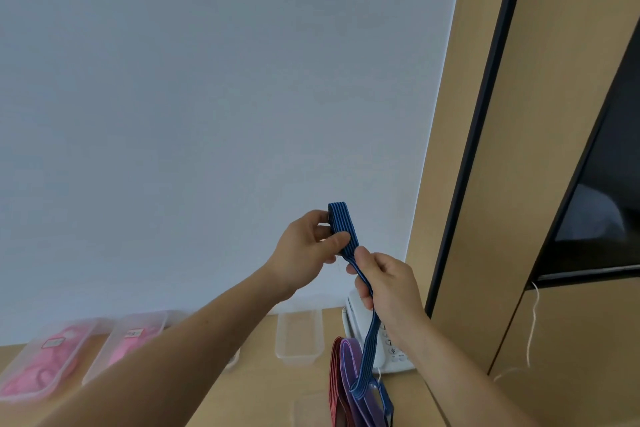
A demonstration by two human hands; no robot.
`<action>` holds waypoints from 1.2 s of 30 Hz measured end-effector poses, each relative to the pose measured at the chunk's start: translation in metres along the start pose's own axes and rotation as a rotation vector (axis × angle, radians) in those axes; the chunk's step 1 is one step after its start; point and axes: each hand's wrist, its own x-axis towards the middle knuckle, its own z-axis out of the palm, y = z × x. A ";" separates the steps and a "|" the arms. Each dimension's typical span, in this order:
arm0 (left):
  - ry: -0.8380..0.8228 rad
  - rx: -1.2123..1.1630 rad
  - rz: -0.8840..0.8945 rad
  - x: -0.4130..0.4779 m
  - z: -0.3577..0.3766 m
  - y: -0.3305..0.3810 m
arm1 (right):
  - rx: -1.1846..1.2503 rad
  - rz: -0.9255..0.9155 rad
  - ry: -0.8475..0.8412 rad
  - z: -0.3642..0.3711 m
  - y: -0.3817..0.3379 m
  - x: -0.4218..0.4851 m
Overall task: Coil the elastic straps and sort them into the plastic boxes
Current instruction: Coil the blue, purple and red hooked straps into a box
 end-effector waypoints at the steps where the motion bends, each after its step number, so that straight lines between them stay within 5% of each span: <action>1: 0.006 0.049 0.034 0.000 0.001 0.000 | 0.018 0.003 -0.004 0.000 0.000 0.000; 10: -0.014 0.236 0.135 0.001 0.002 -0.004 | 0.116 0.045 -0.020 -0.003 -0.007 0.002; 18: 0.114 0.851 0.745 -0.007 0.004 -0.015 | 0.095 0.102 0.011 0.000 -0.011 0.001; 25: 0.166 1.031 1.123 0.002 -0.007 -0.030 | 0.162 0.092 -0.053 -0.001 -0.009 0.000; 28: 0.121 0.892 0.900 -0.002 -0.005 -0.031 | 0.165 0.066 -0.062 -0.002 -0.007 -0.001; 33: -0.100 -0.109 -0.145 -0.005 0.001 -0.008 | 0.088 -0.010 -0.060 -0.002 -0.006 -0.001; 36: -0.224 -0.258 -0.213 -0.006 0.001 0.003 | 0.015 -0.051 -0.083 0.001 -0.006 -0.004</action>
